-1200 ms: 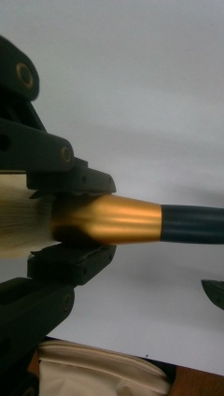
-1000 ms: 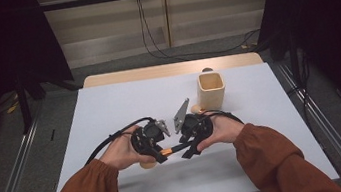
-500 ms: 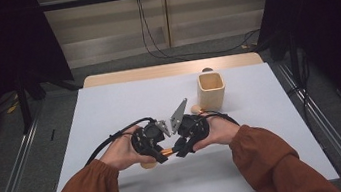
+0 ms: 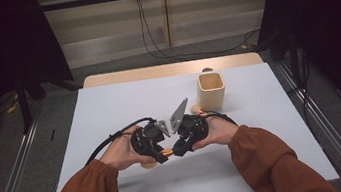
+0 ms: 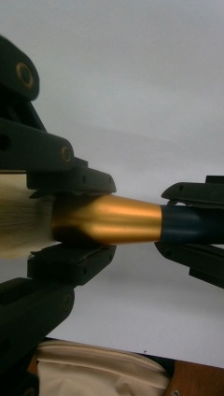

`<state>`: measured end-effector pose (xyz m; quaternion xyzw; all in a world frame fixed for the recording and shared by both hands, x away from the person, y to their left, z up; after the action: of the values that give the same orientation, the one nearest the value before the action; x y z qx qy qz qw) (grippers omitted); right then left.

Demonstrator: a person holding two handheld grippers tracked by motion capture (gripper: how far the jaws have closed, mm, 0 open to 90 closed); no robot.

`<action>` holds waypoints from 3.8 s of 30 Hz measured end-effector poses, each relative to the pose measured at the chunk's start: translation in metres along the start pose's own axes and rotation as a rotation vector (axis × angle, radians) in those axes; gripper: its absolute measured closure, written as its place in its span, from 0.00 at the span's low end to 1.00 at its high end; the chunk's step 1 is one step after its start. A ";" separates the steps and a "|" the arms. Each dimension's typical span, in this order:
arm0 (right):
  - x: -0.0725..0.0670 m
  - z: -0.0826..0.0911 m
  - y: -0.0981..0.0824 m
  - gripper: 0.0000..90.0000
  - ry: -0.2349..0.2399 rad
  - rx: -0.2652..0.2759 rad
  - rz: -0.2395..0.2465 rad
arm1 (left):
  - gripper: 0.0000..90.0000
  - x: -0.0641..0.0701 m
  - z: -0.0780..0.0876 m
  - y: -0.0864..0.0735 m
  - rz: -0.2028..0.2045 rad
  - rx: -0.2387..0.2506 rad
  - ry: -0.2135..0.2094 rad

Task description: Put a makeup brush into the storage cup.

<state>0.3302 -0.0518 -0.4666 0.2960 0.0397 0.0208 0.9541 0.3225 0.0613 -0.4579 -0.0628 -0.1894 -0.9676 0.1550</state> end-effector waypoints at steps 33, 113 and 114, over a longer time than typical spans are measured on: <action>0.002 0.009 -0.013 0.84 -0.018 0.021 -0.026 | 0.37 -0.003 0.005 0.004 0.032 0.107 0.005; -0.005 0.062 -0.032 0.84 -0.330 0.592 -0.273 | 0.15 -0.005 0.032 -0.027 0.288 0.793 0.090; -0.005 0.062 -0.031 0.84 -0.332 0.599 -0.270 | 0.17 -0.005 0.032 -0.026 0.293 0.798 0.084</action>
<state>0.3310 -0.1128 -0.4325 0.5537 -0.0727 -0.1661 0.8128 0.3203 0.0977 -0.4387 0.0152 -0.5316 -0.7880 0.3103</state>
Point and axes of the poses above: each handheld gripper's, and its own axes: z roughly backward along the jaws, y roughly out of its top, x roughly to its right, the point moved 6 cm from there along -z, roughly forward along the jaws, and after that the axes turned 8 degrees about z, right-handed, at the moved point
